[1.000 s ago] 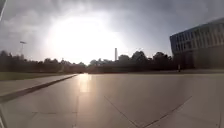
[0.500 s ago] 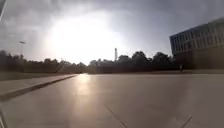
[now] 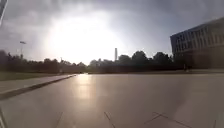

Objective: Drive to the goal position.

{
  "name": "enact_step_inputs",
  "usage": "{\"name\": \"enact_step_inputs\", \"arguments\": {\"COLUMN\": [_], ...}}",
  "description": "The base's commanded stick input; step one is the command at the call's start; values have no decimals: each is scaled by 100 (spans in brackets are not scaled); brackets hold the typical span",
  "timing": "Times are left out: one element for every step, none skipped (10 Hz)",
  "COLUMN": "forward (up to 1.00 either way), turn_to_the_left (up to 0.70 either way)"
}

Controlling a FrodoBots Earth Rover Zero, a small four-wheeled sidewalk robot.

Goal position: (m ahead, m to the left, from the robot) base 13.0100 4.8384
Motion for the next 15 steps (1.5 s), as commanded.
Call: {"name": "enact_step_inputs", "arguments": {"forward": [70,70,70,70,70,70,70,70,70,70,70,70,70,70,70], "turn_to_the_left": [0,0,0,0,0,0,0,0,0,0,0,0,0,0,0]}}
